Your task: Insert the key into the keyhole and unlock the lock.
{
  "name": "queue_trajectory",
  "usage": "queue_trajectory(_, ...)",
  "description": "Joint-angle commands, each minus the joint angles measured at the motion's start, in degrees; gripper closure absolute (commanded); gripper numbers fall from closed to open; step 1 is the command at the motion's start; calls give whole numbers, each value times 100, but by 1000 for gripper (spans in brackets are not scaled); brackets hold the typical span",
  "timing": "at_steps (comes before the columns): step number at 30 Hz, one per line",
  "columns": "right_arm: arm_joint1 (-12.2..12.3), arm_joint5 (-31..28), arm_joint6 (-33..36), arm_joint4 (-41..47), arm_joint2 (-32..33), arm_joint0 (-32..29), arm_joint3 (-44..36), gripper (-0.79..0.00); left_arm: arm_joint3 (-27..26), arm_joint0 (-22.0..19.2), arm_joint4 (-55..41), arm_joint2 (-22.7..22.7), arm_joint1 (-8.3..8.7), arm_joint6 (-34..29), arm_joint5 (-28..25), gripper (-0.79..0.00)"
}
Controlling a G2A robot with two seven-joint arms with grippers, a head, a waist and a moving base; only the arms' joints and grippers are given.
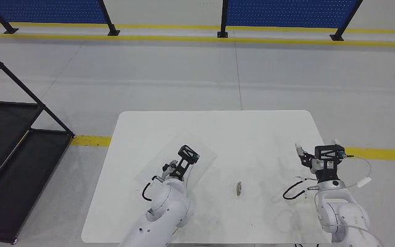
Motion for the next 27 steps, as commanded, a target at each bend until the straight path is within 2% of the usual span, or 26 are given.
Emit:
queue_trajectory(1,0,0,0,0,0,0,0,-785,-48,-40,-315,-98,-21,-1,52,0)
queue_trajectory(6,0,0,0,0,0,0,0,-785,-231,-124,-1617,-567,-51,-203,-178,0)
queue_trajectory(12,0,0,0,0,0,0,0,-785,-162,-277,-3122,-1206,-46,-710,-544,0)
queue_trajectory(27,0,0,0,0,0,0,0,-785,111,-395,-5762,-2286,27,-995,-693,0)
